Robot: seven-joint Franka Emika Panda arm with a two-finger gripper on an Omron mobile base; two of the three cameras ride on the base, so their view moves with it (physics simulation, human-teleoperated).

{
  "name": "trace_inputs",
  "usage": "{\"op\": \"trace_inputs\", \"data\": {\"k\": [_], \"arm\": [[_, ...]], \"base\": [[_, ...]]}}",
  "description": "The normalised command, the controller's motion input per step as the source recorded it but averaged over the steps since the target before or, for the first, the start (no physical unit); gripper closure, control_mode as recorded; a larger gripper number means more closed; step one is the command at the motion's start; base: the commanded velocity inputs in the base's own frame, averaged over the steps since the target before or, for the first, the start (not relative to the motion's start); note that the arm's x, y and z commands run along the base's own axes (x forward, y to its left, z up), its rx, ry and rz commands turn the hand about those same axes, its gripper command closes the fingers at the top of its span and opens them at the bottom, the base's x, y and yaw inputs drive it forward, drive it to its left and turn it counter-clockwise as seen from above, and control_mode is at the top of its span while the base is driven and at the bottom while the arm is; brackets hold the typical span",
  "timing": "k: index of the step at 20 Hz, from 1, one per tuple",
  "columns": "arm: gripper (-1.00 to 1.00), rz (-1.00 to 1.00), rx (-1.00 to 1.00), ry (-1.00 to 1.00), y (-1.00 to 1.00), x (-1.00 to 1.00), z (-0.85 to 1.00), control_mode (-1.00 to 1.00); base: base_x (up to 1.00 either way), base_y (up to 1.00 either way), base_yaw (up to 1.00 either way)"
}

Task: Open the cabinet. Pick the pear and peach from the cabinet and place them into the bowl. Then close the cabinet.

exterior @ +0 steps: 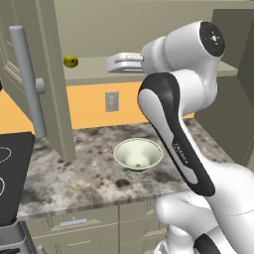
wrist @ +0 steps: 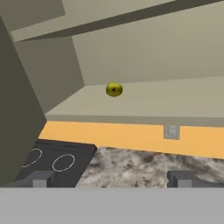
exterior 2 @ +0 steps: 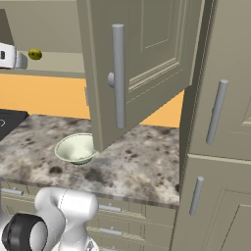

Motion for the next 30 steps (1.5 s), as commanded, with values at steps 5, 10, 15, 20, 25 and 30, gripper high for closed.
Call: {"op": "trace_inputs", "data": {"k": [5, 10, 15, 20, 25, 30], "arm": [[-1.00, 0.00, -0.01, 0.00, 0.01, 0.15, 0.00, -1.00], [-1.00, 0.00, -0.02, 0.00, 0.07, 0.42, -0.04, -1.00], [-1.00, 0.00, 0.00, 0.00, 0.11, 0.50, -0.09, -1.00], [-1.00, 0.00, 0.00, 0.00, 0.17, 0.54, -0.13, -1.00], [-1.00, 0.00, 0.00, 0.00, 0.30, 0.65, -0.13, -1.00], [-1.00, 0.00, 0.00, 0.00, 0.35, 0.63, -0.04, -1.00]], "base": [[0.00, 0.00, 0.00], [0.00, 0.00, 0.00], [0.00, 0.00, 0.00], [0.00, 0.00, 0.00], [0.00, 0.00, 0.00], [0.00, 0.00, 0.00]]}}
